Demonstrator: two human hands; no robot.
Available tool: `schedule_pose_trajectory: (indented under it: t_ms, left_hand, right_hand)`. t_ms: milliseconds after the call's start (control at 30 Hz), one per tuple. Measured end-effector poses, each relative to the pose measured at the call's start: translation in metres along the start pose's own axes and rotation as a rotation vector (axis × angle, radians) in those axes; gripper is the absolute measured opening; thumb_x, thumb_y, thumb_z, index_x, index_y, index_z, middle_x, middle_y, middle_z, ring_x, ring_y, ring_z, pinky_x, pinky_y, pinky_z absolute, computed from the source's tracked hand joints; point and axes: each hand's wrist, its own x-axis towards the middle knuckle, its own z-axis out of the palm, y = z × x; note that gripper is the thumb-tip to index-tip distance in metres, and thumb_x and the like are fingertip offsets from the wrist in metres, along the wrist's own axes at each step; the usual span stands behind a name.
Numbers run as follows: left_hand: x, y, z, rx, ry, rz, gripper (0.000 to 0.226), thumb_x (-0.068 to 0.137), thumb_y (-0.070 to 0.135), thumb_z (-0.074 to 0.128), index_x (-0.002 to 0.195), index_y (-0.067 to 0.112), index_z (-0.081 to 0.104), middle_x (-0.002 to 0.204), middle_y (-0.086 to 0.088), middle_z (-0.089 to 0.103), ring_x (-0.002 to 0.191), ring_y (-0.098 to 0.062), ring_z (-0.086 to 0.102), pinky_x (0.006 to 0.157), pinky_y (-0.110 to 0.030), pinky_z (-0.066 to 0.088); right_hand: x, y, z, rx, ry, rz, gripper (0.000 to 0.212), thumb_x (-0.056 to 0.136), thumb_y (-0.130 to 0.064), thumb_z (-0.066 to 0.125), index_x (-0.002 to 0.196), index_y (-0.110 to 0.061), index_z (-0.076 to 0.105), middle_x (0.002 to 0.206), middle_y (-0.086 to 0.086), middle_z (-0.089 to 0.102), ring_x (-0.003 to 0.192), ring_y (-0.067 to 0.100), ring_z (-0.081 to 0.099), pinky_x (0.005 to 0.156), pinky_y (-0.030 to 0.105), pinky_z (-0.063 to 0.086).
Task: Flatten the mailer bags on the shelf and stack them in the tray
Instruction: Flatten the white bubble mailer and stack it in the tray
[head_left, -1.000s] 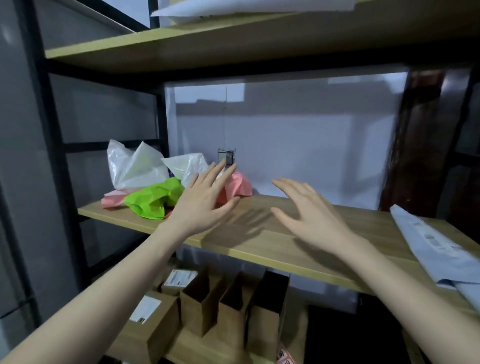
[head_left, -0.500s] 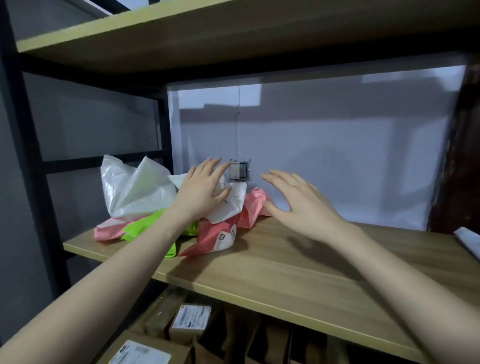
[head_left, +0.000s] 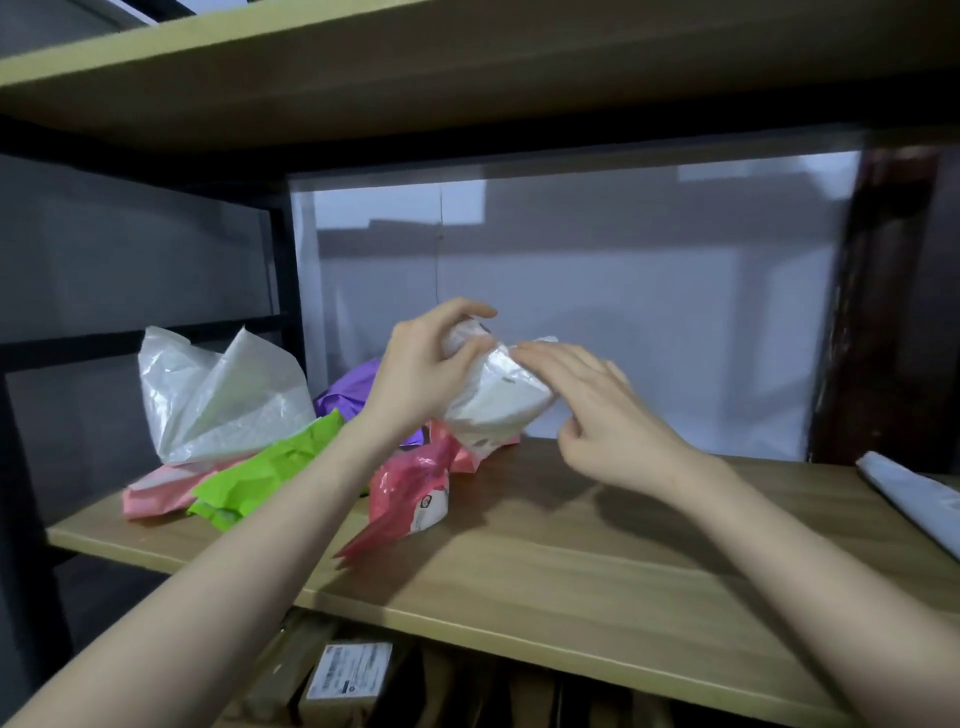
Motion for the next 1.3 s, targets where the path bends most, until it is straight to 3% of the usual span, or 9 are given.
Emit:
schedule_pose_trajectory:
  t_ms: [167,367,533,600,700,800,900,1100,1300]
  left_hand:
    - [0.013,0.024,0.027,-0.322,-0.086,-0.206,0.012,0.091,0.027,0.059,0.101,0.025,0.066,0.075,0.003,0.067,0.063,-0.005,0.058,0.066,-0.023,0.045]
    - [0.019,0.034,0.058,-0.438,-0.135,-0.369,0.035,0.101,0.030,0.027,0.115,0.022,0.057,0.120,-0.005,0.062,0.101,-0.014,0.059,0.087,-0.027,0.043]
    - [0.004,0.046,0.080,-0.178,-0.148,-0.358,0.042,0.101,0.020,0.020,0.129,0.005,0.048,0.139,-0.016,0.047,0.130,-0.026,0.040,0.109,-0.038,0.029]
    - [0.002,0.055,0.088,-0.229,-0.094,-0.452,0.042,0.102,0.024,0.021,0.126,0.002,0.049,0.139,-0.017,0.045,0.129,-0.026,0.040,0.106,-0.036,0.027]
    - [-0.002,0.065,0.102,-0.378,-0.181,-0.561,0.042,0.100,0.037,0.026,0.100,0.012,0.060,0.117,-0.015,0.062,0.109,-0.026,0.057,0.098,-0.029,0.044]
    - [-0.007,0.077,0.116,-0.507,-0.187,-0.586,0.034,0.099,0.033,0.036,0.088,0.010,0.058,0.079,-0.003,0.061,0.070,-0.012,0.058,0.052,-0.007,0.048]
    - [-0.008,0.078,0.131,-0.552,-0.099,-0.559,0.028,0.095,0.033,0.044,0.080,0.013,0.054,0.078,-0.004,0.060,0.080,-0.024,0.061,0.072,-0.033,0.054]
    - [-0.017,0.083,0.132,-0.248,0.048,-0.425,0.027,0.100,0.032,0.036,0.084,0.010,0.032,0.067,-0.003,0.040,0.061,-0.014,0.039,0.057,-0.033,0.017]
    - [-0.033,0.065,0.130,-0.026,-0.080,-0.286,0.032,0.099,0.039,0.038,0.099,0.008,0.034,0.067,-0.002,0.051,0.070,-0.030,0.051,0.060,-0.036,0.033]
  right_hand:
    - [-0.023,0.020,-0.017,0.054,0.113,0.093,0.045,0.089,-0.024,0.056,0.132,-0.031,0.046,0.128,-0.009,0.057,0.120,0.013,0.047,0.095,0.025,0.031]
    - [-0.047,0.045,-0.040,0.295,0.312,0.362,0.014,0.086,-0.030,0.063,0.086,-0.017,0.064,0.084,-0.003,0.073,0.085,0.018,0.067,0.084,0.043,0.050]
    - [-0.065,0.060,-0.060,0.451,0.424,0.497,0.013,0.087,-0.016,0.064,0.097,-0.010,0.068,0.089,-0.004,0.070,0.068,-0.016,0.061,0.069,0.007,0.048]
    - [-0.074,0.068,-0.065,0.470,0.446,0.536,0.011,0.087,-0.016,0.063,0.097,-0.012,0.067,0.086,-0.005,0.070,0.067,-0.013,0.062,0.070,0.013,0.050]
    - [-0.084,0.079,-0.069,0.494,0.472,0.613,0.014,0.088,-0.022,0.061,0.095,-0.010,0.061,0.085,0.009,0.073,0.080,0.022,0.070,0.081,0.043,0.055]
    - [-0.090,0.085,-0.073,0.450,0.516,0.656,0.022,0.092,-0.031,0.053,0.076,-0.016,0.055,0.069,0.008,0.066,0.074,0.033,0.063,0.080,0.052,0.052]
    - [-0.094,0.087,-0.073,0.438,0.542,0.694,0.040,0.094,-0.034,0.044,0.059,-0.019,0.031,0.049,-0.010,0.039,0.060,0.025,0.044,0.075,0.057,0.051]
    - [-0.103,0.093,-0.080,0.214,0.495,0.695,0.039,0.096,-0.028,0.043,0.064,-0.015,0.025,0.054,-0.002,0.025,0.060,0.021,0.025,0.059,0.033,0.029]
    - [-0.119,0.104,-0.075,0.145,0.226,0.772,0.024,0.096,-0.029,0.045,0.078,-0.013,0.041,0.061,-0.001,0.042,0.055,0.017,0.038,0.049,0.031,0.026]
